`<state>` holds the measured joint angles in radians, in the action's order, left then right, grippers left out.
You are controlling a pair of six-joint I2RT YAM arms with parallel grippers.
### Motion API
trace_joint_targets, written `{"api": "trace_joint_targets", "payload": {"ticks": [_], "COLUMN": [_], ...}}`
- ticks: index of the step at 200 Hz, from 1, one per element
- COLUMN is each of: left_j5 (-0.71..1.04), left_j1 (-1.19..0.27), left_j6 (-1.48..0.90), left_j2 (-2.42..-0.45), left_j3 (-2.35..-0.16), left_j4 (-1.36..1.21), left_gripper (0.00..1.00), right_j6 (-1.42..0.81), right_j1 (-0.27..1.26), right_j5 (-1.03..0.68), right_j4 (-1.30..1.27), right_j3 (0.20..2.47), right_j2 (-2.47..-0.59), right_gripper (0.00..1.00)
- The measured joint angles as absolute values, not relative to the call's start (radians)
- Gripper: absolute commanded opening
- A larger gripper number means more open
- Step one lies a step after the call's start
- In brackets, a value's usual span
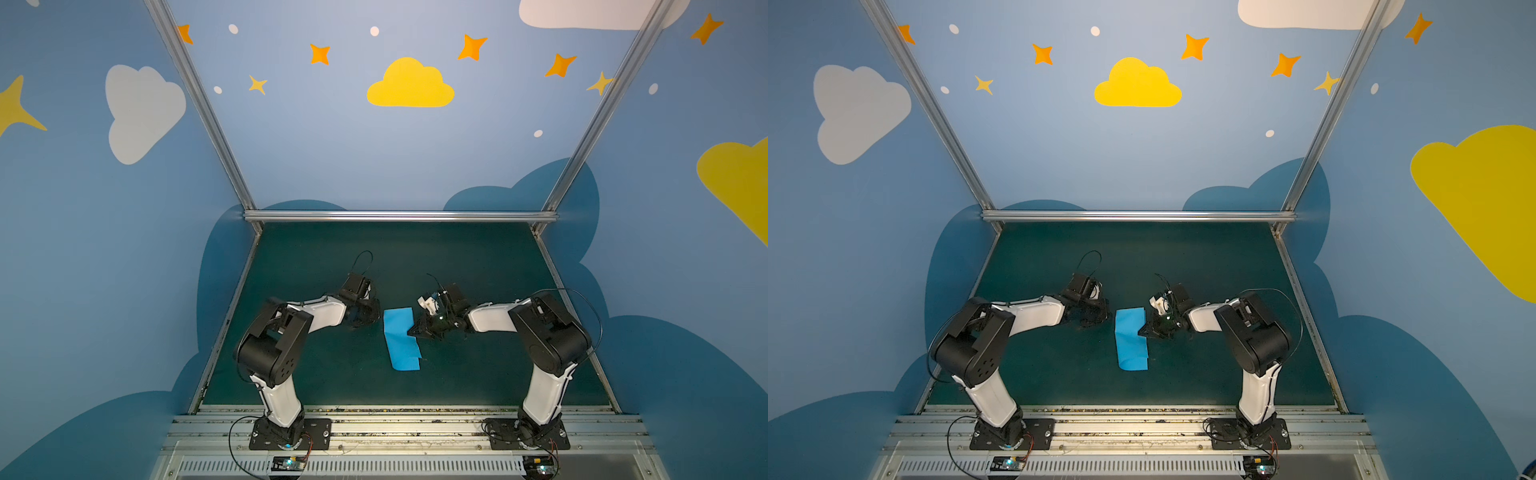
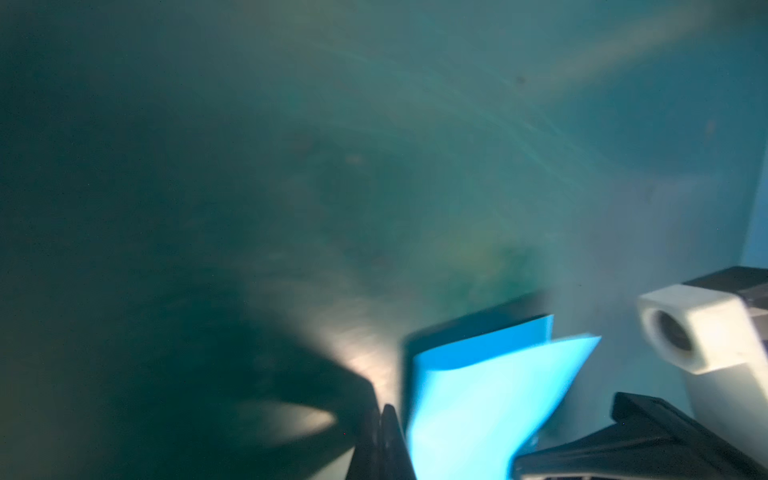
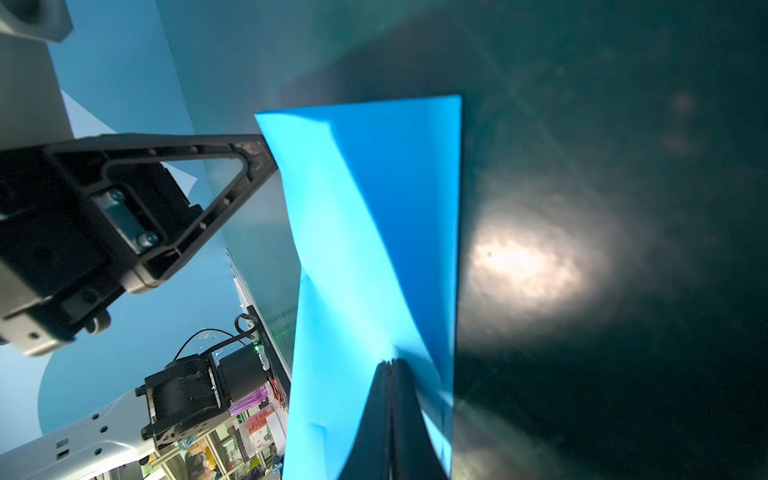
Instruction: Fold a paper plane with a square sheet of paper (fold left side to right side)
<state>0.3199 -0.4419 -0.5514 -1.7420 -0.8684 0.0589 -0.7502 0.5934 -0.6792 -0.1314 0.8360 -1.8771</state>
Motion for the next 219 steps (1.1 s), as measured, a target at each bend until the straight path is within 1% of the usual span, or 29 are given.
{"api": "trace_joint_targets", "payload": {"ticks": [30, 58, 78, 101, 147, 219], "left_j5": [0.317, 0.31, 0.306, 0.3, 0.278, 0.241], "left_j1": [-0.471, -0.567, -0.638, -0.698, -0.771, -0.788], "left_j6": [-0.571, -0.612, -0.649, -0.694, -0.766, -0.821], "left_j2": [-1.613, -1.477, -1.432, -1.424, -1.463, -1.451], "left_j3": [-0.799, -0.767, -0.738, -0.676, -0.564, -0.476], "left_j4": [0.078, 0.075, 0.047, 0.017, -0.049, -0.159], "left_gripper": [0.04, 0.04, 0.04, 0.04, 0.04, 0.04], "right_j6": [-0.751, -0.75, -0.75, -0.75, -0.751, -0.751], "right_j1": [0.593, 0.593, 0.593, 0.593, 0.593, 0.593], "right_j5": [-0.679, -0.679, -0.683, -0.685, -0.69, -0.691], "right_j4": [-0.131, -0.131, -0.132, -0.135, -0.135, -0.135], "right_j3": [0.836, 0.836, 0.836, 0.838, 0.841, 0.841], "right_j2": [-1.877, -1.877, -1.879, -1.883, -1.887, -1.888], "right_gripper": [0.0, 0.0, 0.0, 0.0, 0.0, 0.0]}}
